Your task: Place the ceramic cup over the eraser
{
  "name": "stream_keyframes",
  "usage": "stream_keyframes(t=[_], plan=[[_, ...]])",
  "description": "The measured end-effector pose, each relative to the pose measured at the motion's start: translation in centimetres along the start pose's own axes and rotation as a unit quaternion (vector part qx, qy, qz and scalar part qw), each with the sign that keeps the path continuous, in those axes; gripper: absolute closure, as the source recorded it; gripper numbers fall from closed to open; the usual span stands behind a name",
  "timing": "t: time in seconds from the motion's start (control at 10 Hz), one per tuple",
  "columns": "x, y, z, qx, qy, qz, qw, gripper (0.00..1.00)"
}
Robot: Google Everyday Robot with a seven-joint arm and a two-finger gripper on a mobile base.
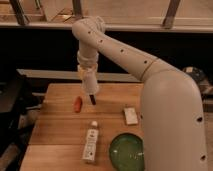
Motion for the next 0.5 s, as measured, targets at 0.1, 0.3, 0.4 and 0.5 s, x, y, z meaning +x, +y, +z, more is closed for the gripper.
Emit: stream_keyframes(t=[0.1,0.3,0.4,0.5], plan=[[-0.2,-0.2,0.4,-0.004,0.0,0.006,1.0,1.0],[-0.5,-0.8,1.2,-0.014,-0.002,0.017,0.9998,0.89],[-0.7,-1.0,1.4,-0.017,-0.004,0.02,0.9996,0.81],[-0.8,-1.3,1.6,-0.017,-0.006,0.023,0.9996,0.73]])
